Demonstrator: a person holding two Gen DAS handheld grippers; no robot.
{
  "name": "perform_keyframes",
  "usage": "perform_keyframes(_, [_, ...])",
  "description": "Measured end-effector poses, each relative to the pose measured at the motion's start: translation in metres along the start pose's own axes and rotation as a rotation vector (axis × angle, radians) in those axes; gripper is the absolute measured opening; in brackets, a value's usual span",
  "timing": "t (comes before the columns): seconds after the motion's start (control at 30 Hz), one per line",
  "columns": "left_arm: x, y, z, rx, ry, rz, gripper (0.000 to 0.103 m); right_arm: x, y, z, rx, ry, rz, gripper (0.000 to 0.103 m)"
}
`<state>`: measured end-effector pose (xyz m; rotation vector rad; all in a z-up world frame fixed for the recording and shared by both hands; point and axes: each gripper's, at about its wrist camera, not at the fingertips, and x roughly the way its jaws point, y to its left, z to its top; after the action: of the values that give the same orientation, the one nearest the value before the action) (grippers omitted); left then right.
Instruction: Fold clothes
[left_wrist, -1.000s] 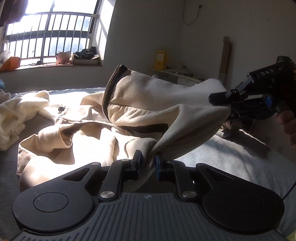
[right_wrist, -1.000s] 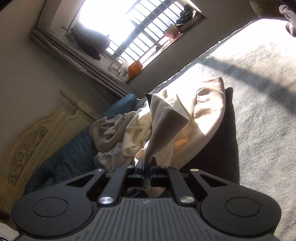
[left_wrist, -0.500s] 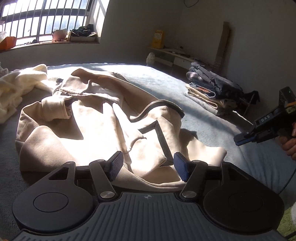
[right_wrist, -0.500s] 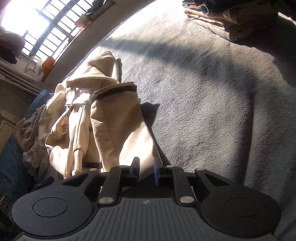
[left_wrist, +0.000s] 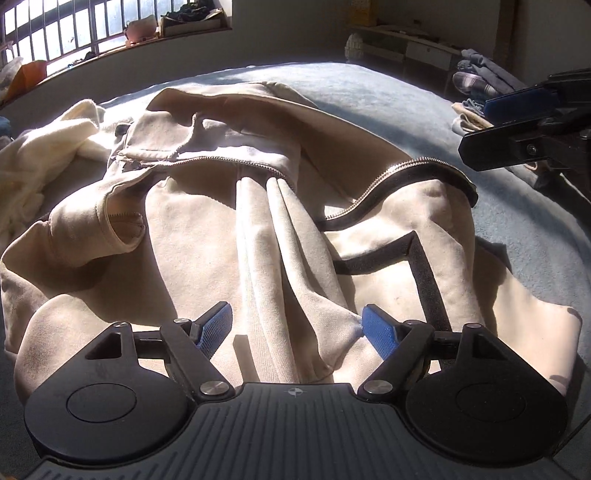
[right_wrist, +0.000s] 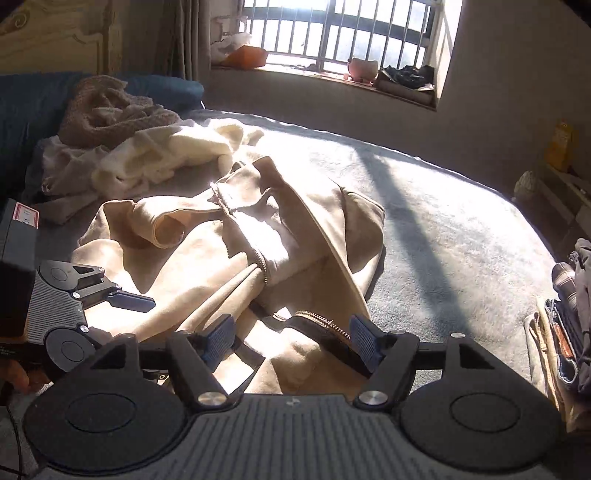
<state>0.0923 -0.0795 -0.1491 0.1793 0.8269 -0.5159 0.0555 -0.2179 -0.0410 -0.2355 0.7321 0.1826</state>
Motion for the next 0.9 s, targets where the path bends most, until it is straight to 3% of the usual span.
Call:
perform_keyframes(0.03, [0.002, 0.001, 0.0, -0.014, 0.002, 0.003, 0.066, 0.012, 0.002, 0.006, -0.027, -0.002, -0.019, 0.073])
perform_keyframes(0.07, [0.002, 0.003, 0.0, -0.025, 0.0, 0.004, 0.053, 0.023, 0.003, 0.011, -0.049, 0.0, -0.034, 0.073])
perform_keyframes(0.13, [0.002, 0.007, 0.001, -0.049, -0.003, 0.006, 0.04, 0.046, 0.005, 0.021, -0.087, 0.007, -0.067, 0.073])
perform_keyframes(0.2, [0.002, 0.011, 0.002, -0.073, -0.007, 0.008, 0.007, 0.072, 0.006, 0.031, -0.128, 0.013, -0.107, 0.072])
perform_keyframes(0.33, [0.002, 0.019, 0.004, -0.12, -0.015, 0.011, 0.005, 0.117, 0.003, 0.053, -0.169, 0.017, -0.182, 0.068])
perform_keyframes(0.37, [0.002, 0.021, 0.004, -0.132, -0.017, 0.012, 0.005, 0.125, 0.0, 0.057, -0.156, 0.029, -0.189, 0.062])
perform_keyframes(0.43, [0.002, 0.025, 0.005, -0.156, -0.021, 0.014, 0.005, 0.143, -0.008, 0.065, -0.131, 0.052, -0.205, 0.046])
perform_keyframes(0.5, [0.003, 0.028, 0.006, -0.174, -0.024, 0.015, 0.007, 0.158, -0.016, 0.071, -0.099, 0.071, -0.22, 0.011])
perform_keyframes(0.53, [0.004, 0.027, 0.006, -0.168, -0.023, 0.013, 0.008, 0.16, -0.022, 0.072, -0.071, 0.073, -0.227, 0.006])
perform_keyframes(0.6, [0.006, 0.024, 0.006, -0.157, -0.022, 0.009, 0.03, 0.154, -0.039, 0.071, 0.021, 0.043, -0.245, 0.002])
perform_keyframes(0.67, [0.008, 0.022, 0.006, -0.145, -0.021, 0.006, 0.044, 0.131, -0.068, 0.058, 0.175, 0.004, -0.255, 0.001])
perform_keyframes(0.77, [0.011, 0.018, 0.006, -0.128, -0.02, 0.0, 0.056, 0.093, -0.115, 0.032, 0.422, -0.041, -0.263, 0.001])
perform_keyframes(0.83, [0.014, 0.016, 0.006, -0.116, -0.019, 0.002, 0.055, 0.071, -0.143, 0.004, 0.553, -0.032, -0.283, 0.001])
perform_keyframes(0.87, [0.016, 0.013, 0.005, -0.109, -0.02, 0.018, 0.049, 0.063, -0.155, -0.014, 0.61, -0.013, -0.294, 0.001])
perform_keyframes(0.9, [0.018, 0.012, 0.004, -0.109, -0.023, 0.028, 0.036, 0.057, -0.165, -0.032, 0.662, 0.014, -0.301, 0.0])
